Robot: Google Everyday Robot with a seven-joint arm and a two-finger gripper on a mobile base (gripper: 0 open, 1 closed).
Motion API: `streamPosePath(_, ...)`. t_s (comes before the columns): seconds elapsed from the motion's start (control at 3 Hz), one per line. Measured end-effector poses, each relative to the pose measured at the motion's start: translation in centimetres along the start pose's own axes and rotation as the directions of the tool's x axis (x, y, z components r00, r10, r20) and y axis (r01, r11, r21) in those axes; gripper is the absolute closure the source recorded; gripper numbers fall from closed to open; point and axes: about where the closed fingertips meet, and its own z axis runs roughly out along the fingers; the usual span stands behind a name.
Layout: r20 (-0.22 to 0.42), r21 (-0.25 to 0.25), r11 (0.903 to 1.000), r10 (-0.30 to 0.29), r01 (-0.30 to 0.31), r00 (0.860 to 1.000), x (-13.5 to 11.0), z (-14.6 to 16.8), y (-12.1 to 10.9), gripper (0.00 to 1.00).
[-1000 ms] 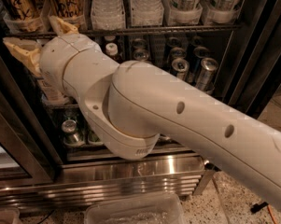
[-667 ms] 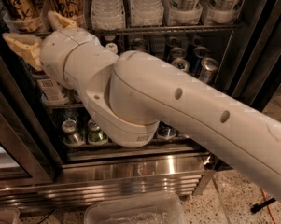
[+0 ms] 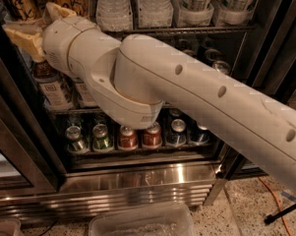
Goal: Pick orange can from top shelf of fridge
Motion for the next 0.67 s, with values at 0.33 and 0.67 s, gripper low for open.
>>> streamPosePath(0.33, 0.002, -0.006, 1.0, 0.002, -0.002, 1.0, 0.1, 1.2, -1.0, 0.35)
streamPosePath(0.67, 0.003, 0.003, 1.0, 0.003, -0.003, 1.0, 0.0, 1.8, -2.3, 0.35)
